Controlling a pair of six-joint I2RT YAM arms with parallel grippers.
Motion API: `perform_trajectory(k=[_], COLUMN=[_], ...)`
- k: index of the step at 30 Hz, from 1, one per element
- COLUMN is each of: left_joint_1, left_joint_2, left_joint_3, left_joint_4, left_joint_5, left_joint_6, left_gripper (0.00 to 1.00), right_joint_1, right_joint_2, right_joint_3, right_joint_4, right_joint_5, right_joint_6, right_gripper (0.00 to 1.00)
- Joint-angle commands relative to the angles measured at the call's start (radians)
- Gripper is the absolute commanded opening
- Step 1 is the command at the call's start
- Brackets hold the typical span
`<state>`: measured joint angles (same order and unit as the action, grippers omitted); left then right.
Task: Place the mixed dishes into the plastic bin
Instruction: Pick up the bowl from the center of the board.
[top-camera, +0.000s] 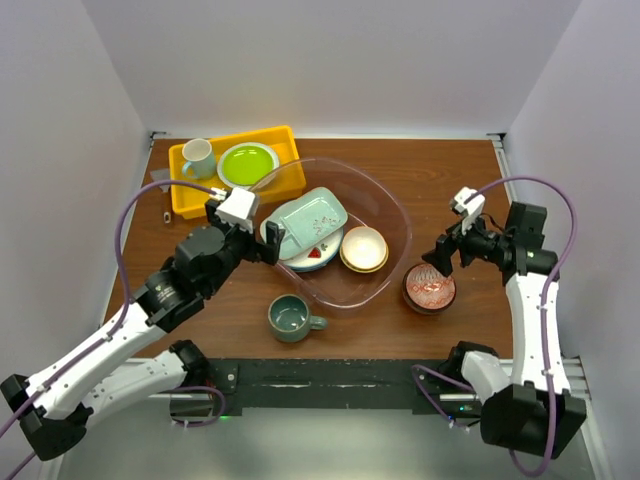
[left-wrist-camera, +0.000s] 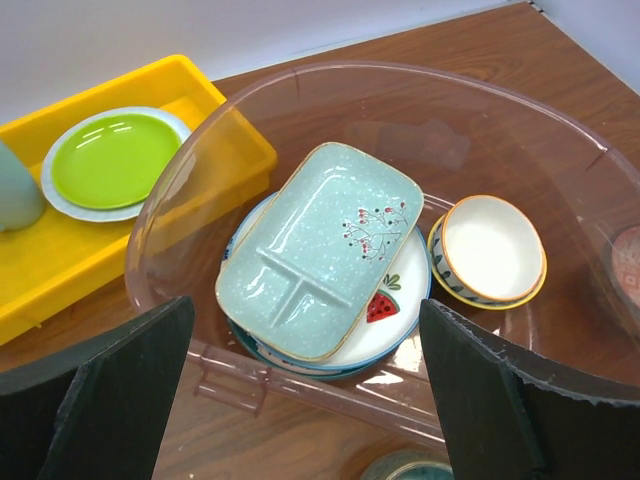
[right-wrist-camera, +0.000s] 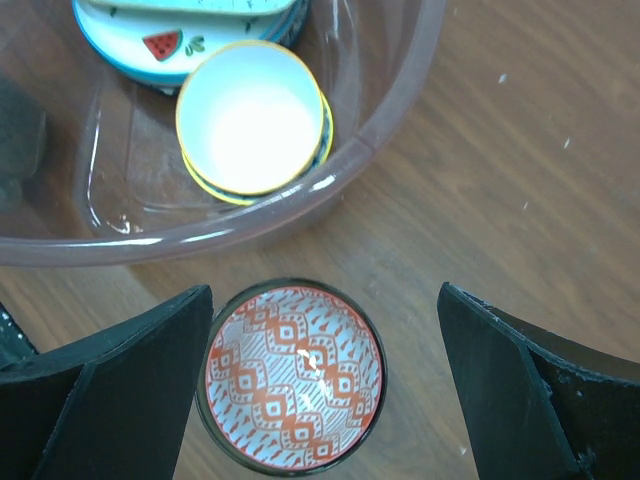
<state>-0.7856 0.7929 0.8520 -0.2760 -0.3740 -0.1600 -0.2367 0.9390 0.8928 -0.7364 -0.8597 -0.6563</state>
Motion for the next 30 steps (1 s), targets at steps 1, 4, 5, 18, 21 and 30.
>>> perform_trajectory(k=[1,4,5,18,21,30], left_joint_1=[0.006,0.008,0.008,0.026,0.028,0.037], left_joint_2=[-0.029,-0.029,-0.029,-0.061,-0.061,-0.063], left_joint_3=[-0.033,-0.051,-0.053,-0.062,-0.064,-0.064], left_joint_4=[0.023,0.015,0.015,0.026,0.027,0.029], left_joint_5=[-0.031,-0.04,-0.036,-0.006,-0.002,0.004], left_joint_6=[0.056,0.062,0.063,0.062,0.062,0.059], left_gripper=[1.0,1.0,1.0,1.0,1.0,1.0], right_joint_1=[-0.006,-0.006,-0.006,0.1,0.146,0.197], right_joint_2=[0.107,0.209,0.228,0.227,0.222,0.256], right_joint_3=[0.081,0.13,0.138,-0.012,-0.046,-0.071], right_joint_4=[-0.099,-0.193,-0.207,-0.02,0.018,0.083], right_joint_5=[0.073,0.12,0.137,0.497,0.563,0.669], right_joint_6=[-0.06,-0.095,-0.094,0.004,0.023,0.052], right_gripper=[0.98,0.98,0.98,0.9,0.88,0.71])
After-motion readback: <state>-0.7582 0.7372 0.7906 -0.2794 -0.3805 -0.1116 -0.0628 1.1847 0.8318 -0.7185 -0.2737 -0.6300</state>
